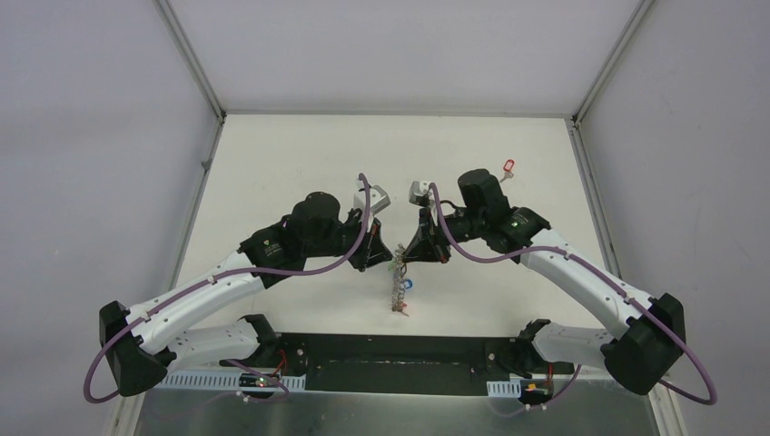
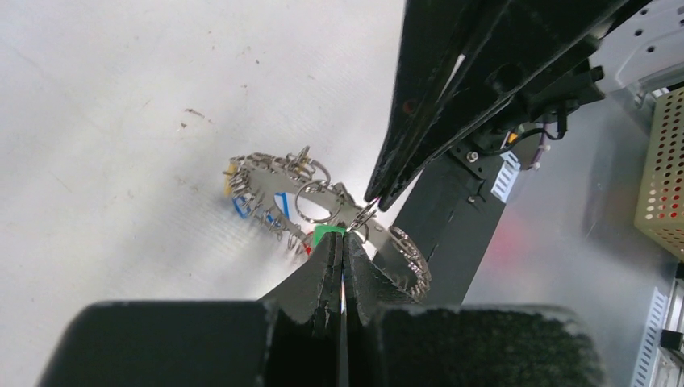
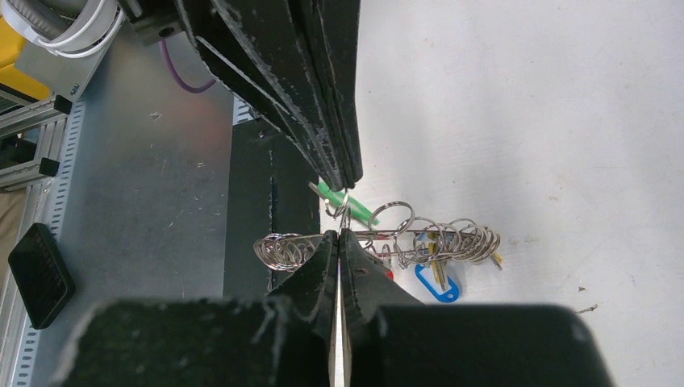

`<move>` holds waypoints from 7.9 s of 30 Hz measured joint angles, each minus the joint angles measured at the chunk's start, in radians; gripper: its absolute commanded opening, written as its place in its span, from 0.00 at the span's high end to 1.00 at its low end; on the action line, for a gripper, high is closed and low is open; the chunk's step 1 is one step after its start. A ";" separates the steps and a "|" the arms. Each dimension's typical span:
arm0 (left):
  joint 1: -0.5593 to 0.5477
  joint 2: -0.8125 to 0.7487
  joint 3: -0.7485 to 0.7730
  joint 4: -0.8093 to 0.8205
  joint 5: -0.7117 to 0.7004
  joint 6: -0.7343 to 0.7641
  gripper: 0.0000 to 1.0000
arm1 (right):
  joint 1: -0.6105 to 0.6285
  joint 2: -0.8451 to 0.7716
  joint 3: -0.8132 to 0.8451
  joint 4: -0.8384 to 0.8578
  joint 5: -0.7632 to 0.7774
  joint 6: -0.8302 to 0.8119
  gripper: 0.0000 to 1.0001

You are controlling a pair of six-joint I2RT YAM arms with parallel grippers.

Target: Put the keys on the keyring

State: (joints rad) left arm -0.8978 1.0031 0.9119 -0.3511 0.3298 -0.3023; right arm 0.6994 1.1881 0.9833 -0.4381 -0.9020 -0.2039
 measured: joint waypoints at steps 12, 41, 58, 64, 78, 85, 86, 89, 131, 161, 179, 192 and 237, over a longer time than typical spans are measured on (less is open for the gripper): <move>-0.007 0.000 0.000 -0.050 -0.014 0.003 1.00 | 0.006 -0.017 -0.018 0.022 -0.002 0.000 1.00; -0.013 -0.196 -0.285 0.351 0.211 0.368 0.56 | 0.006 -0.225 -0.236 0.265 -0.050 -0.010 1.00; -0.039 -0.115 -0.301 0.494 0.331 0.501 0.74 | 0.006 -0.229 -0.241 0.300 -0.087 -0.016 1.00; -0.039 -0.113 -0.301 0.495 0.325 0.502 0.81 | 0.006 -0.228 -0.241 0.300 -0.095 -0.015 1.00; -0.040 -0.104 -0.283 0.472 0.254 0.427 1.00 | 0.006 -0.222 -0.241 0.300 -0.095 -0.029 0.80; -0.045 -0.105 -0.166 0.259 0.199 0.396 1.00 | 0.007 -0.222 -0.224 0.293 -0.093 -0.056 0.40; -0.045 -0.105 -0.138 0.217 0.194 0.391 1.00 | 0.007 -0.223 -0.217 0.291 -0.092 -0.061 0.37; -0.045 -0.104 -0.077 0.124 0.182 0.380 1.00 | 0.007 -0.230 -0.207 0.290 -0.089 -0.063 0.34; -0.078 0.254 0.563 -0.774 -0.011 0.339 1.00 | 0.163 -0.035 -0.344 1.010 0.102 0.386 0.79; -0.085 -0.245 0.128 -0.293 -0.027 0.331 0.49 | 0.171 -0.149 -0.413 1.025 0.197 0.397 1.00; -0.085 -0.404 -0.217 0.219 -0.004 0.392 0.58 | 0.171 -0.159 -0.458 1.244 0.187 0.476 1.00; -0.085 -0.441 -0.225 0.246 -0.013 0.404 0.83 | 0.171 -0.159 -0.458 1.250 0.182 0.484 1.00; -0.091 -0.350 -0.256 0.142 0.005 0.424 0.76 | 0.175 -0.170 -0.456 1.218 0.161 0.491 1.00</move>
State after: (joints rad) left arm -0.9890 0.6529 0.6559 -0.2096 0.3351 0.1215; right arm 0.8742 1.0180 0.5274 0.7803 -0.7406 0.2867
